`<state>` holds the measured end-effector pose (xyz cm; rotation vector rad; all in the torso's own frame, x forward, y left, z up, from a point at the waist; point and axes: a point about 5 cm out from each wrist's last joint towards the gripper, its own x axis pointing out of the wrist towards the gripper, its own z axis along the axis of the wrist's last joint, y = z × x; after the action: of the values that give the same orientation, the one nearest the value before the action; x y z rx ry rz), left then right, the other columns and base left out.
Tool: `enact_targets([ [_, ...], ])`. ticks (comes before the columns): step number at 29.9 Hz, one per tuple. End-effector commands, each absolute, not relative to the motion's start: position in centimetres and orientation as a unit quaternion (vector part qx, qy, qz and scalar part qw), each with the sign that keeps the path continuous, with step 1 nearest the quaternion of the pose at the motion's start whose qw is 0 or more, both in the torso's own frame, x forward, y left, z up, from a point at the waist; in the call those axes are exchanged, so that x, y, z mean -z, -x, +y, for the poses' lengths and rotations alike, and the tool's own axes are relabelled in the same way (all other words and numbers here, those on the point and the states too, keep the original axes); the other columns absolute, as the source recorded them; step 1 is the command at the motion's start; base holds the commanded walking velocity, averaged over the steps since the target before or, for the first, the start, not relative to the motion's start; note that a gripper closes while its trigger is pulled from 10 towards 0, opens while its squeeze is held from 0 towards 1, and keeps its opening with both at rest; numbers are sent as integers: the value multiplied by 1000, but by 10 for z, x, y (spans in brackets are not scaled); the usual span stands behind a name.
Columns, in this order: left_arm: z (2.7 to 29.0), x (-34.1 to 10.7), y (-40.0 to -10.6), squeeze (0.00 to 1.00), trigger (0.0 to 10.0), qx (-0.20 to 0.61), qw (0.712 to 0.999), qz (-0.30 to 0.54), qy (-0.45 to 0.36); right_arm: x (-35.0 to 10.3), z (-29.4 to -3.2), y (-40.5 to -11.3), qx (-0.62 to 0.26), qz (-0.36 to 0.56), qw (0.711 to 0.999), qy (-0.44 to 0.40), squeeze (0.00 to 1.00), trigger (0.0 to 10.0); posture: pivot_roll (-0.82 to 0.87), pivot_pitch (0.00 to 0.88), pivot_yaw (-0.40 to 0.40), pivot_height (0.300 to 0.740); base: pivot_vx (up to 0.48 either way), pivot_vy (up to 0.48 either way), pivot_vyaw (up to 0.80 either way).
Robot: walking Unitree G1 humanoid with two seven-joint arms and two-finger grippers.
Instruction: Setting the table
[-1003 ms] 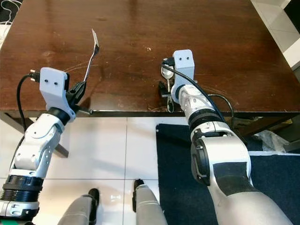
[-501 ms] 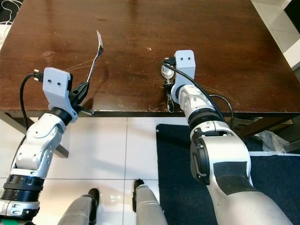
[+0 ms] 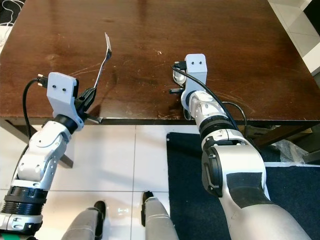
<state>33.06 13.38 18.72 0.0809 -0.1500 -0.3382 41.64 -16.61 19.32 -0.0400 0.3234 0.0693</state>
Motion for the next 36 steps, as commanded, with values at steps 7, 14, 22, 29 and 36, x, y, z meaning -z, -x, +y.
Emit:
enact_targets([
  [7, 134, -186, -328, 0, 0, 160, 984, -77, -27, -229, -152, -424, -84, 63, 990, -94, 0, 0, 14, 213, -44, 740, 0, 0, 0],
  [14, 139, -188, -328, 0, 0, 144, 986, -83, -1, -270, -152, -424, -108, -53, 975, -187, 0, 0, 4, 197, -41, 740, 0, 0, 0],
  [22, 135, -189, -323, 0, 0, 149, 985, -87, 15, -233, -150, -401, -83, -65, 976, -189, 0, 0, 6, 170, -40, 740, 0, 0, 0],
  [29, 133, -197, -316, 0, 0, 149, 984, -99, 24, -220, -147, -386, -46, -65, 975, -208, 0, 3255, 6, 158, -31, 740, 0, 0, 0],
  [36, 136, -194, -312, 0, 4588, 110, 989, -87, 46, -226, -139, -374, -55, -84, 977, -187, 0, 10000, 7, 153, -37, 740, 0, 0, 0],
])
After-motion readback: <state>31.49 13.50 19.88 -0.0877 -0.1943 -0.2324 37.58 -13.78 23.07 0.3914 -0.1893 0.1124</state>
